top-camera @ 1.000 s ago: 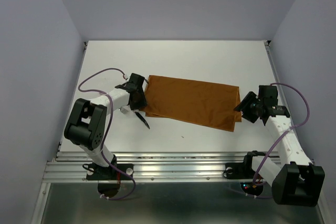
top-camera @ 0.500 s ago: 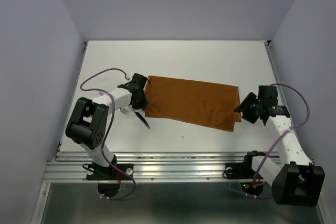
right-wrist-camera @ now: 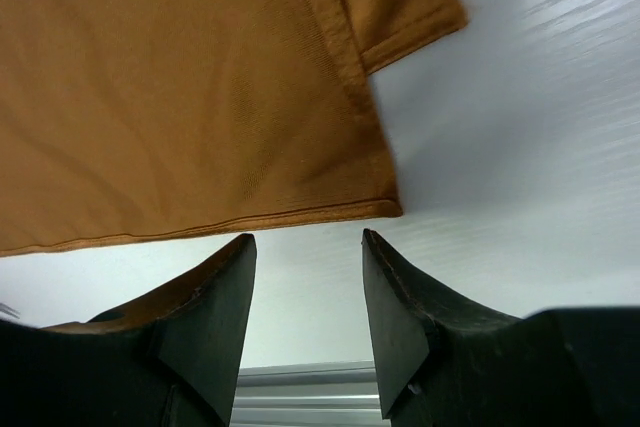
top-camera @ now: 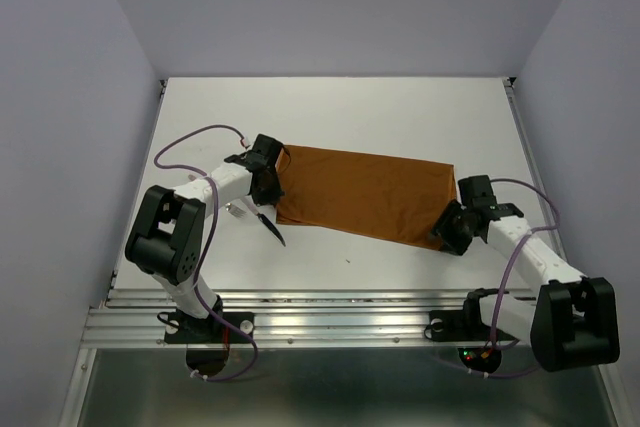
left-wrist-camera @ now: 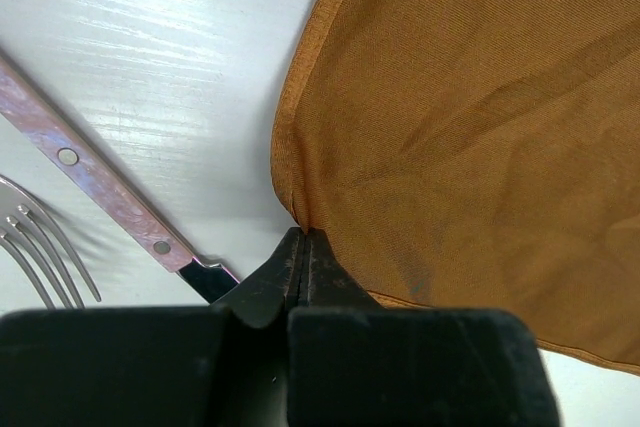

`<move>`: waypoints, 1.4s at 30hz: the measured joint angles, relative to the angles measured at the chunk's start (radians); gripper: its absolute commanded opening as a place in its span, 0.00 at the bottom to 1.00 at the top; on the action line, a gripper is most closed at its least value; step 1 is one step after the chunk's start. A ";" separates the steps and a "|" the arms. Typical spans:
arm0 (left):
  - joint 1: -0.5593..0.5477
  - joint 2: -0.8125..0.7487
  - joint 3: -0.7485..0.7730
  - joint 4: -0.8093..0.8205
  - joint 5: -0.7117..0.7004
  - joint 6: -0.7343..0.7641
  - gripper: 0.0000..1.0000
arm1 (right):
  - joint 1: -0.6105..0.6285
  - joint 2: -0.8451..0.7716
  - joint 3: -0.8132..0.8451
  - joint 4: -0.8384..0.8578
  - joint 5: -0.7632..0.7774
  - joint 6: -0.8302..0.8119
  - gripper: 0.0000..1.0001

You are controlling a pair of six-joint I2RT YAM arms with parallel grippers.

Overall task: Fold the napkin into a case and place the utensils inside
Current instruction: Smooth out the rectangle-folded napkin at the center of the board.

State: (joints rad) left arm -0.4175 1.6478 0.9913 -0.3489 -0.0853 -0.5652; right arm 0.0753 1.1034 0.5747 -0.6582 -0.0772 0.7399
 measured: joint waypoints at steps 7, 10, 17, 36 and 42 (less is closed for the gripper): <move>0.000 0.000 0.000 -0.004 0.005 0.007 0.00 | 0.055 0.026 -0.047 0.046 0.066 0.082 0.52; 0.000 0.000 0.000 -0.008 0.005 0.008 0.00 | 0.059 0.022 -0.047 0.047 0.101 0.104 0.52; 0.000 0.000 0.005 -0.011 0.005 0.011 0.00 | 0.062 -0.001 -0.048 0.044 0.191 0.124 0.52; 0.000 0.000 0.024 -0.019 0.003 0.017 0.00 | 0.072 0.014 -0.061 0.084 0.177 0.086 0.08; 0.000 0.000 0.025 -0.019 0.003 0.022 0.00 | 0.077 0.003 -0.063 0.090 0.172 0.082 0.01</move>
State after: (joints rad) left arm -0.4175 1.6478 1.0164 -0.3683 -0.0826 -0.5430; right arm 0.1524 1.1069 0.5114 -0.5678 0.0948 0.8223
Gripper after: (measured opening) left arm 0.024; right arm 0.017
